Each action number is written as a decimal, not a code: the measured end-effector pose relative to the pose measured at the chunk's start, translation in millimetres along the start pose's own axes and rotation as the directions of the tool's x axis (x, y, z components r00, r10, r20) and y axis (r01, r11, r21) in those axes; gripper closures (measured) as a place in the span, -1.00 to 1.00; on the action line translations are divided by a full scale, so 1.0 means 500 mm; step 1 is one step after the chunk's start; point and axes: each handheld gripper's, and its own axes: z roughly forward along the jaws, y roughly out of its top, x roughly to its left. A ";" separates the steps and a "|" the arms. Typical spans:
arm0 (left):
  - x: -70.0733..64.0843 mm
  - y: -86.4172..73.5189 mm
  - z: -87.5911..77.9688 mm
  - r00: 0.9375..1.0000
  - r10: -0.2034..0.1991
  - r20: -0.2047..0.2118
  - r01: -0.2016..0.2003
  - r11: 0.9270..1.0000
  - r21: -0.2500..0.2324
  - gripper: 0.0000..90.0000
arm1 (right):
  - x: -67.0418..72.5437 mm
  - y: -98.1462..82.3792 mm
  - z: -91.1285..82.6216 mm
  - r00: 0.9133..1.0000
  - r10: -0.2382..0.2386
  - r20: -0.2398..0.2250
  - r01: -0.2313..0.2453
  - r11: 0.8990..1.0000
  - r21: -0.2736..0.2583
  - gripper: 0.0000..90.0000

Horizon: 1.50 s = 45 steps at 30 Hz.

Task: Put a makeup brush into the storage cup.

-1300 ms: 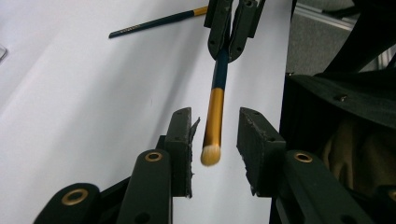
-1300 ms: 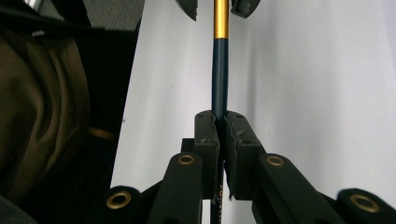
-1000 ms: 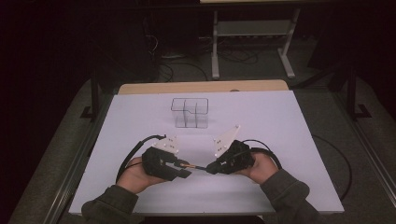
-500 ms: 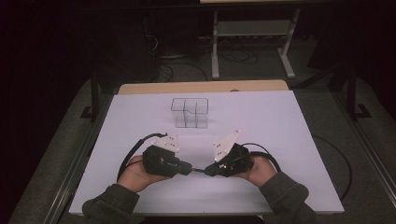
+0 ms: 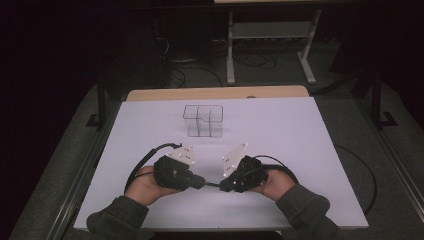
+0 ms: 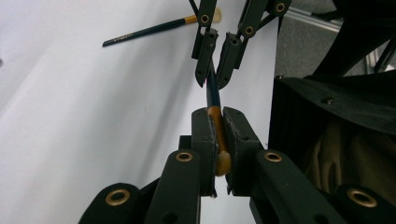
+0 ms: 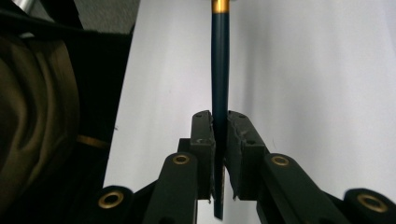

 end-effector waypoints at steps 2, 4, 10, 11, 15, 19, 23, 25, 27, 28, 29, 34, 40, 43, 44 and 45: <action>0.000 0.000 0.000 1.000 0.001 0.000 -0.001 1.000 0.004 0.86 | 0.001 0.002 0.001 1.000 0.004 0.004 -0.004 1.000 0.017 0.79; -0.001 0.001 0.001 1.000 0.003 0.005 -0.003 1.000 0.018 0.86 | 0.002 0.003 0.003 1.000 0.006 -0.001 -0.006 1.000 0.024 0.80; -0.003 0.005 0.005 1.000 0.013 0.001 -0.013 0.999 0.033 0.86 | 0.004 0.008 0.012 1.000 -0.009 -0.001 0.009 0.998 0.061 0.82; -0.003 0.005 0.005 1.000 0.013 0.002 -0.013 0.999 0.033 0.86 | 0.004 0.008 0.013 1.000 -0.009 -0.001 0.009 0.998 0.062 0.83; -0.003 0.007 0.006 1.000 0.015 0.009 -0.015 0.999 0.038 0.86 | 0.003 0.008 0.014 1.000 -0.008 -0.013 0.009 0.998 0.062 0.84; -0.003 0.007 0.007 1.000 0.018 0.012 -0.019 0.999 0.037 0.86 | 0.004 0.010 0.018 1.000 -0.019 -0.021 0.020 0.997 0.075 0.86; -0.003 0.006 0.003 1.000 0.016 0.006 -0.016 1.000 0.025 0.86 | 0.003 0.010 0.019 1.000 -0.022 -0.020 0.023 0.997 0.069 0.87; -0.003 0.005 -0.001 1.000 0.013 0.004 -0.013 1.000 0.012 0.86 | 0.002 0.010 0.017 1.000 -0.019 -0.018 0.020 0.998 0.058 0.87; -0.002 0.005 -0.006 1.000 0.015 0.002 -0.015 1.000 0.003 0.85 | 0.001 0.010 0.014 1.000 -0.014 -0.018 0.014 0.999 0.044 0.87; -0.003 0.004 -0.006 1.000 0.009 0.001 -0.009 1.000 -0.007 0.84 | 0.001 0.010 0.013 1.000 -0.015 -0.016 0.015 0.999 0.035 0.87; -0.002 0.004 -0.008 1.000 0.009 -0.004 -0.009 1.000 -0.012 0.78 | 0.001 0.010 0.012 1.000 -0.013 -0.017 0.014 0.999 0.030 0.87; 0.002 -0.001 -0.014 1.000 -0.019 -0.016 0.018 0.999 -0.043 0.53 | -0.002 0.006 0.010 1.000 0.004 -0.023 -0.005 1.000 -0.018 0.87; 0.007 -0.008 -0.019 0.999 -0.049 -0.014 0.048 0.996 -0.073 0.47 | -0.004 -0.005 0.010 0.999 0.033 -0.023 -0.035 0.995 -0.090 0.87; 0.008 -0.010 -0.020 0.999 -0.051 -0.011 0.050 0.995 -0.089 0.50 | -0.006 -0.008 0.013 0.999 0.045 -0.020 -0.047 0.993 -0.110 0.87; 0.008 -0.009 -0.021 0.999 -0.052 -0.011 0.050 0.995 -0.090 0.52 | -0.006 -0.009 0.013 0.999 0.045 -0.017 -0.047 0.991 -0.122 0.87; 0.008 -0.009 -0.021 0.999 -0.052 -0.011 0.051 0.994 -0.095 0.55 | -0.006 -0.008 0.013 0.999 0.050 -0.016 -0.052 0.990 -0.128 0.87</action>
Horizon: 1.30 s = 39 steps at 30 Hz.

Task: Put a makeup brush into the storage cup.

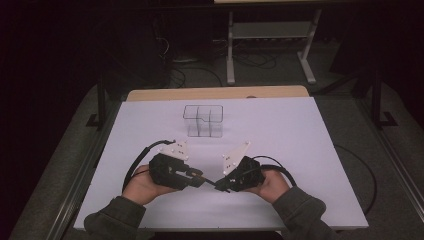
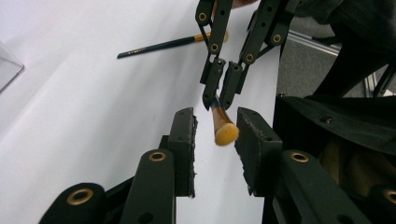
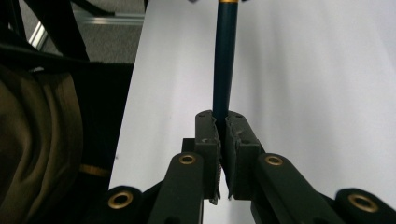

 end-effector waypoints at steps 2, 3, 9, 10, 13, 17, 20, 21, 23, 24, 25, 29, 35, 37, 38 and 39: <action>0.001 0.000 0.001 1.000 0.000 0.006 0.001 1.000 -0.011 0.58 | -0.001 0.001 -0.002 1.000 0.003 0.004 -0.003 1.000 -0.025 0.87; 0.001 -0.001 0.001 1.000 -0.001 0.005 0.001 1.000 -0.015 0.59 | -0.001 0.001 -0.003 1.000 0.006 0.005 -0.006 0.999 -0.032 0.87; 0.003 -0.006 0.005 1.000 -0.022 0.011 0.023 0.998 -0.052 0.62 | -0.002 -0.001 -0.007 1.000 0.025 0.015 -0.024 0.997 -0.079 0.87; 0.003 -0.006 0.006 1.000 -0.026 0.007 0.026 0.998 -0.062 0.63 | -0.002 -0.002 -0.007 0.999 0.035 0.016 -0.034 0.995 -0.090 0.87; 0.005 -0.007 0.004 1.000 -0.029 0.010 0.030 0.997 -0.071 0.65 | -0.003 -0.006 -0.006 0.999 0.044 0.022 -0.041 0.993 -0.108 0.87; 0.006 -0.005 0.002 1.000 -0.023 0.007 0.024 0.996 -0.089 0.69 | -0.002 -0.012 -0.002 0.998 0.062 0.023 -0.059 0.990 -0.130 0.87; 0.006 -0.004 0.004 1.000 -0.028 0.006 0.028 0.995 -0.098 0.71 | -0.002 -0.015 0.000 0.997 0.076 0.020 -0.072 0.986 -0.149 0.87; 0.005 -0.003 0.004 1.000 -0.030 0.007 0.030 0.995 -0.097 0.72 | 0.001 -0.014 0.001 0.996 0.087 0.018 -0.083 0.985 -0.153 0.87; 0.005 -0.002 0.004 1.000 -0.028 0.004 0.028 0.995 -0.094 0.73 | 0.002 -0.013 0.004 0.996 0.089 0.018 -0.085 0.983 -0.160 0.87; 0.005 -0.002 0.004 1.000 -0.027 0.003 0.027 0.995 -0.094 0.74 | 0.002 -0.013 0.005 0.996 0.085 0.020 -0.081 0.983 -0.164 0.87; 0.005 -0.002 0.002 1.000 -0.025 0.000 0.025 0.995 -0.095 0.76 | 0.002 -0.013 0.006 0.996 0.085 0.020 -0.081 0.983 -0.167 0.87; 0.006 -0.001 0.000 1.000 -0.029 -0.005 0.028 0.994 -0.105 0.79 | 0.002 -0.013 0.006 0.996 0.088 0.023 -0.082 0.979 -0.187 0.87; 0.008 0.001 0.002 1.000 -0.024 -0.001 0.023 0.994 -0.110 0.81 | 0.005 -0.013 0.008 0.995 0.097 0.020 -0.091 0.974 -0.208 0.87; 0.008 0.002 0.003 1.000 -0.022 0.002 0.022 0.994 -0.103 0.82 | 0.004 -0.016 0.009 0.995 0.092 0.027 -0.084 0.974 -0.211 0.87; 0.008 0.003 0.004 1.000 -0.024 0.001 0.024 0.994 -0.103 0.82 | 0.004 -0.017 0.009 0.995 0.094 0.026 -0.086 0.973 -0.213 0.87; 0.009 0.004 0.005 1.000 -0.019 0.005 0.020 0.994 -0.104 0.82 | 0.004 -0.018 0.010 0.995 0.093 0.029 -0.085 0.973 -0.214 0.87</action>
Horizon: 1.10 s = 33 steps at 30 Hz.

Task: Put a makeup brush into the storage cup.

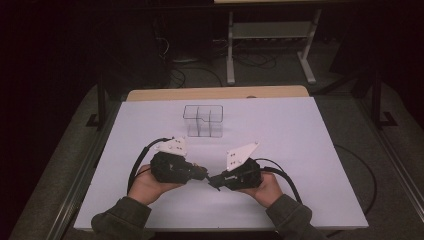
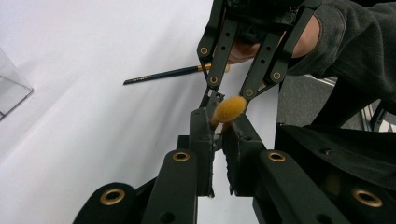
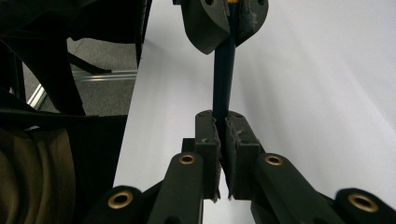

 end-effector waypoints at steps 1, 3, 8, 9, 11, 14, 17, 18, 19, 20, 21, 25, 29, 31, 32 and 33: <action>0.001 0.000 0.000 1.000 -0.002 0.006 0.002 1.000 -0.001 0.83 | 0.000 -0.001 0.000 1.000 -0.001 0.002 0.001 1.000 -0.005 0.87; 0.000 0.002 0.003 1.000 -0.003 0.005 0.003 1.000 0.003 0.84 | 0.002 -0.002 0.000 1.000 0.006 0.000 -0.006 1.000 -0.008 0.87; 0.000 0.010 0.006 1.000 0.000 0.007 0.000 1.000 0.017 0.85 | -0.002 -0.005 -0.003 1.000 -0.018 0.009 0.018 1.000 -0.002 0.86; 0.001 0.012 0.007 1.000 0.010 0.005 -0.010 1.000 0.020 0.85 | -0.002 -0.005 -0.003 1.000 -0.019 0.013 0.019 1.000 0.000 0.85; 0.001 0.016 0.009 1.000 0.011 0.006 -0.011 1.000 0.023 0.85 | -0.001 -0.004 -0.003 1.000 -0.007 0.012 0.007 1.000 0.000 0.84; 0.002 0.023 0.012 1.000 0.011 0.009 -0.011 0.999 0.031 0.86 | -0.002 -0.005 -0.006 1.000 0.003 0.013 -0.003 1.000 -0.002 0.84; 0.004 0.030 0.012 1.000 0.013 0.012 -0.013 0.999 0.038 0.86 | -0.006 -0.006 -0.011 1.000 0.010 0.014 -0.010 1.000 -0.004 0.68; 0.006 0.032 0.010 1.000 0.017 0.009 -0.017 0.999 0.042 0.86 | -0.006 -0.006 -0.011 1.000 0.010 0.014 -0.010 1.000 -0.004 0.68; 0.008 0.034 0.009 1.000 0.019 0.009 -0.019 0.999 0.045 0.86 | -0.006 -0.006 -0.012 1.000 0.027 0.013 -0.027 1.000 0.002 0.63; 0.011 0.036 0.007 1.000 0.020 0.005 -0.021 0.999 0.047 0.86 | -0.009 -0.007 -0.014 0.999 0.027 0.018 -0.027 1.000 0.005 0.60; 0.012 0.038 0.006 1.000 0.020 0.004 -0.020 0.998 0.053 0.86 | -0.008 -0.008 -0.018 0.999 0.047 0.023 -0.047 0.999 0.009 0.50; 0.022 0.044 -0.001 1.000 0.021 -0.007 -0.020 0.998 0.060 0.85 | -0.016 -0.018 -0.039 0.997 0.067 0.045 -0.067 0.998 0.009 0.35; 0.030 0.050 -0.007 0.999 0.024 -0.021 -0.023 0.997 0.076 0.86 | -0.018 -0.032 -0.066 0.991 0.115 0.067 -0.115 0.993 -0.003 0.27; 0.034 0.054 -0.010 0.999 0.029 -0.025 -0.027 0.996 0.084 0.86 | -0.019 -0.043 -0.082 0.987 0.134 0.086 -0.134 0.991 -0.004 0.22; 0.037 0.057 -0.012 0.999 0.035 -0.030 -0.032 0.996 0.088 0.85 | -0.019 -0.047 -0.089 0.985 0.146 0.094 -0.146 0.989 -0.002 0.21; 0.038 0.058 -0.012 0.999 0.029 -0.031 -0.026 0.996 0.088 0.86 | -0.019 -0.051 -0.096 0.983 0.154 0.099 -0.156 0.988 0.004 0.20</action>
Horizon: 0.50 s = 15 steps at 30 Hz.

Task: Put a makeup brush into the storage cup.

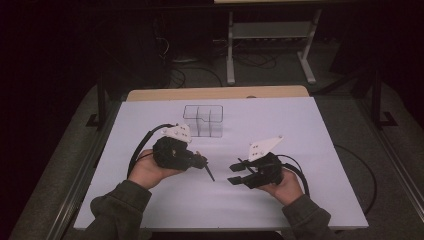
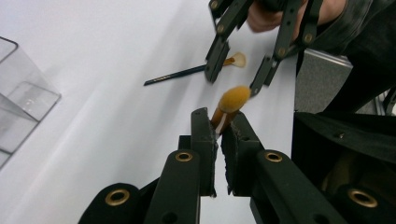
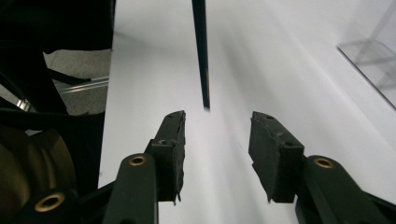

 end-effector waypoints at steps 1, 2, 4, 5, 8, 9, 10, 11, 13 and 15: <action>0.003 0.003 -0.002 1.000 0.007 -0.001 -0.007 1.000 0.007 0.86 | -0.001 -0.003 -0.005 1.000 -0.001 0.011 0.001 1.000 0.002 0.17; 0.005 0.005 -0.003 1.000 0.003 -0.003 -0.003 1.000 0.004 0.85 | -0.002 -0.006 -0.012 1.000 0.003 0.022 -0.003 1.000 0.001 0.15; 0.010 0.008 -0.005 1.000 0.004 -0.007 -0.004 1.000 0.013 0.85 | -0.005 -0.015 -0.026 0.999 0.028 0.033 -0.028 1.000 -0.005 0.13; 0.013 0.010 -0.006 1.000 0.005 -0.008 -0.005 1.000 0.020 0.86 | -0.006 -0.018 -0.031 0.999 0.033 0.040 -0.033 0.999 -0.003 0.10; 0.023 0.012 -0.010 1.000 0.011 -0.016 -0.011 1.000 0.028 0.86 | -0.010 -0.031 -0.045 0.997 0.051 0.061 -0.051 0.999 0.001 0.06; 0.025 0.012 -0.011 1.000 0.002 -0.016 -0.002 1.000 0.027 0.86 | -0.011 -0.035 -0.050 0.996 0.059 0.070 -0.060 0.998 0.003 0.03; 0.030 0.013 -0.012 1.000 0.006 -0.018 -0.006 1.000 0.028 0.86 | -0.012 -0.039 -0.054 0.995 0.064 0.072 -0.064 0.998 0.006 0.02; 0.034 0.014 -0.014 1.000 0.005 -0.023 -0.004 1.000 0.031 0.85 | -0.014 -0.042 -0.058 0.995 0.068 0.078 -0.069 0.998 0.010 0.00; 0.042 0.016 -0.017 1.000 0.005 -0.024 -0.005 0.999 0.035 0.86 | -0.016 -0.051 -0.066 0.992 0.083 0.092 -0.084 0.996 0.010 -0.03; 0.049 0.019 -0.019 0.999 0.007 -0.033 -0.006 0.999 0.039 0.85 | -0.019 -0.057 -0.074 0.991 0.088 0.099 -0.090 0.996 0.011 -0.04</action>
